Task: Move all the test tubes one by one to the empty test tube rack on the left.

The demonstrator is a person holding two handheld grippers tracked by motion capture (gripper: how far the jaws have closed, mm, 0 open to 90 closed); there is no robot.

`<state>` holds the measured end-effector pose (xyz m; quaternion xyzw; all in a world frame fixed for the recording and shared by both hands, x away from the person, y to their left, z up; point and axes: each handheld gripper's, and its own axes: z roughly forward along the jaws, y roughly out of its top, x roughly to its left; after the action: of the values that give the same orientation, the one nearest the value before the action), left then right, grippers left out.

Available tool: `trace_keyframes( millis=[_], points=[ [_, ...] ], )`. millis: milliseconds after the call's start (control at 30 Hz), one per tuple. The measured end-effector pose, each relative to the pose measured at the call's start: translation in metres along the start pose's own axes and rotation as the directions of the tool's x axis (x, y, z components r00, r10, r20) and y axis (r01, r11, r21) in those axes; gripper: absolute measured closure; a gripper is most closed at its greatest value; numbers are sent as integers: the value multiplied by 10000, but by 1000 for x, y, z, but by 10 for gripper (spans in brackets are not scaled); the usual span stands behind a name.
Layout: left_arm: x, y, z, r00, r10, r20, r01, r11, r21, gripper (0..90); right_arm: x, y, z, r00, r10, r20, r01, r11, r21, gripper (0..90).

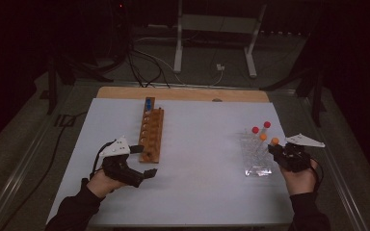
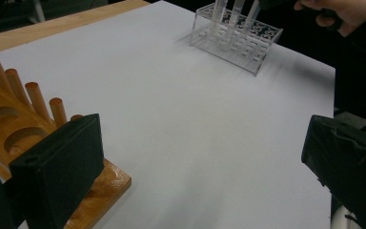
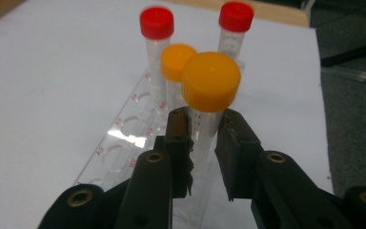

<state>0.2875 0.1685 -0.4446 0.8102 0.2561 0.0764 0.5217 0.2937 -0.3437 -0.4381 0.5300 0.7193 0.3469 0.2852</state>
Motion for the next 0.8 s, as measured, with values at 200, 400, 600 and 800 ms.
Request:
trace_keyframes(
  millis=[200, 400, 600, 800],
  points=[
    [0, 0, 0, 10000, -26, -3, 26, 10000, -33, 13, 2, 7, -16, 9999, -116, 101, 121, 9988, -478, 753],
    [0, 1, -1, 10000, -23, 34, 24, 10000, -82, 13, 7, 15, -30, 9992, -345, 178, 358, 9962, -788, 754],
    [-1, 2, -1, 10000, -2, 91, 3, 10000, -40, 13, 15, 22, -48, 9985, -522, -179, 496, 9912, -1226, 753],
    [-3, 3, 2, 9998, 7, 222, -8, 10000, 43, 13, 30, 26, -54, 9937, -869, -705, 763, 9870, -1412, 753]
  ],
)
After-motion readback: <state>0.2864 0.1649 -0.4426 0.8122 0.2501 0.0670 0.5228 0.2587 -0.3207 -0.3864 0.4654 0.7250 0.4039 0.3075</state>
